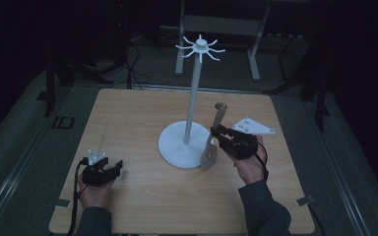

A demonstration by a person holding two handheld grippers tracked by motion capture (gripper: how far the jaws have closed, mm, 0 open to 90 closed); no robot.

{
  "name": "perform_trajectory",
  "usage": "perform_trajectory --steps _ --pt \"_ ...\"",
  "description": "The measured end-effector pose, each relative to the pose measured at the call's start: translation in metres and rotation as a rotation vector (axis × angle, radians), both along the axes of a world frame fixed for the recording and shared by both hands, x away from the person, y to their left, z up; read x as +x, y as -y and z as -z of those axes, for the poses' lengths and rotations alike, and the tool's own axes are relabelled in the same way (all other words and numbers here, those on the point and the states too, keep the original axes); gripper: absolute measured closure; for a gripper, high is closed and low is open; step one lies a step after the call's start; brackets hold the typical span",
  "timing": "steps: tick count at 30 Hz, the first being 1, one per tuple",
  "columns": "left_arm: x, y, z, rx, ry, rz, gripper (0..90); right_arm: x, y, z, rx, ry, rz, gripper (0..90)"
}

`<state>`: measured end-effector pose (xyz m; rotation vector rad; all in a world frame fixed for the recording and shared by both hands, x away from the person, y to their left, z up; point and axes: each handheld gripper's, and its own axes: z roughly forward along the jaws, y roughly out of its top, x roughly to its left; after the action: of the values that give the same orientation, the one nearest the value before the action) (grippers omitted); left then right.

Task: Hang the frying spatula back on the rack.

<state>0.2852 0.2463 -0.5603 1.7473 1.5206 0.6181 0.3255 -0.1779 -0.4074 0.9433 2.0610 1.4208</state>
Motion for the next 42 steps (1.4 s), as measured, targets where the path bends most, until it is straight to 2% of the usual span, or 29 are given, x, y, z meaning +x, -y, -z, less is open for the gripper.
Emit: perform_trajectory --steps 16,42 --pt "0.000 0.000 0.000 -0.001 0.002 -0.002 40.0 0.003 -0.004 -0.018 0.023 0.017 -0.016 74.7" --pt "0.000 0.001 0.000 0.002 0.000 0.003 40.0 0.012 -0.003 -0.047 0.027 0.046 -0.019 74.7"
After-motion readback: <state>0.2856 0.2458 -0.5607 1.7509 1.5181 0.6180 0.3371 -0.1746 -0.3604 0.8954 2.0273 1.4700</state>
